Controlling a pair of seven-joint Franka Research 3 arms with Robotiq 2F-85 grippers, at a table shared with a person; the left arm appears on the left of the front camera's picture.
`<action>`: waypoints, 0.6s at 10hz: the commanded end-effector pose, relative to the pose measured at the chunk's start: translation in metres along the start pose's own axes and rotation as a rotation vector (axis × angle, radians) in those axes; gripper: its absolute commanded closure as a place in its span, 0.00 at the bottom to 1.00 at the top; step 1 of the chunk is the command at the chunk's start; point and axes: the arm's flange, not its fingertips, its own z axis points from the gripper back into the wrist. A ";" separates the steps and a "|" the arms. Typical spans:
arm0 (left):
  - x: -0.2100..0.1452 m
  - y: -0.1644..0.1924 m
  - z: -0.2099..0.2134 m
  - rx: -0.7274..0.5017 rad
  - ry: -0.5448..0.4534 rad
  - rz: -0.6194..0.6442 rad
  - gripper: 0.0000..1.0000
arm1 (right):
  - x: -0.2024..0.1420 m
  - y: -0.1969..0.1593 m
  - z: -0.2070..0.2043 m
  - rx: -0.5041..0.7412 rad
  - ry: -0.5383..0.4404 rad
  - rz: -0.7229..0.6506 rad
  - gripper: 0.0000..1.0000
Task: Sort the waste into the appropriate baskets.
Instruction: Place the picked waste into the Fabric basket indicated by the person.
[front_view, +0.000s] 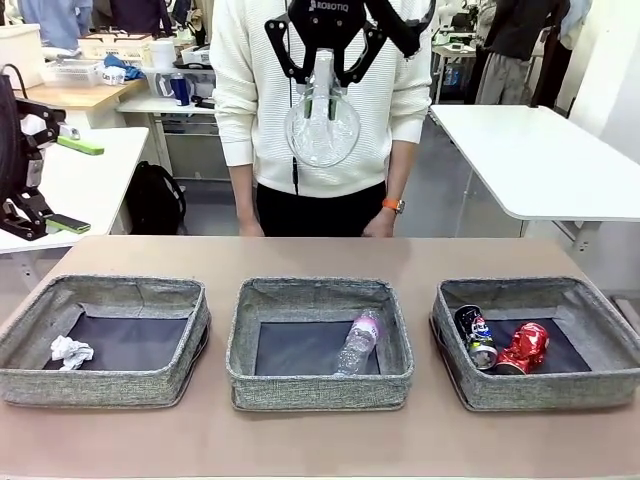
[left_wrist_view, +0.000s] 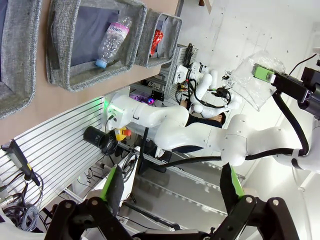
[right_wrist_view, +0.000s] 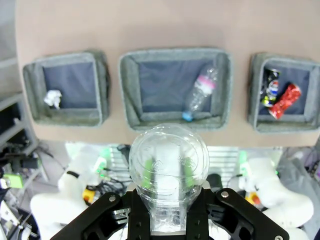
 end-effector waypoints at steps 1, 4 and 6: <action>-0.002 0.001 0.002 -0.010 0.008 -0.023 0.00 | -0.001 0.000 0.001 0.005 -0.008 0.000 0.75; -0.002 0.001 0.002 -0.010 0.008 -0.023 0.00 | -0.001 0.000 0.001 0.005 -0.008 0.000 0.75; -0.002 0.001 0.002 -0.010 0.008 -0.023 0.00 | -0.001 0.000 0.001 0.005 -0.008 0.000 0.75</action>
